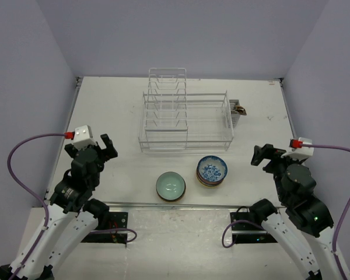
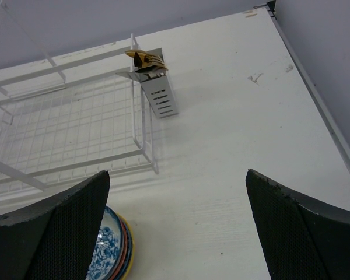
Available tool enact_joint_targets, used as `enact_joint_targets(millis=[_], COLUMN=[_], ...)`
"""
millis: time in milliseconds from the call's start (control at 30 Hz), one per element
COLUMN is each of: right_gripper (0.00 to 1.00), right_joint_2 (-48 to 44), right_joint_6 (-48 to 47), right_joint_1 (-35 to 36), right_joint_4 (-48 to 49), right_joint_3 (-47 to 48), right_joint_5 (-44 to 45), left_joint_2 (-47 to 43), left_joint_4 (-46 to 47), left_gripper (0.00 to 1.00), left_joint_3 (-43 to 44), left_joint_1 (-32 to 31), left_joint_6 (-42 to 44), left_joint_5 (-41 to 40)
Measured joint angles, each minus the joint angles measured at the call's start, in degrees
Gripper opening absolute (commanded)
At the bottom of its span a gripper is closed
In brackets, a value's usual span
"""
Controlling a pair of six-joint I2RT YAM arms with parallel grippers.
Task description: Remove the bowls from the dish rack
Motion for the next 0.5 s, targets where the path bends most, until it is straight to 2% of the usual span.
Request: enact_joint_targets(millis=[500], right_gripper=[0.99], right_joint_2=[0.2], right_joint_6=[0.1], right_joint_1=[0.0], right_joint_4=[0.8], right_joint_3=[-0.6], right_joint_5=[1.2], left_joint_2=[0.2], left_joint_4=[0.3], left_gripper=[1.00], left_joint_3=[0.0], left_joint_1=[0.1], left_joint_6=[0.2], left_joint_5=[0.7])
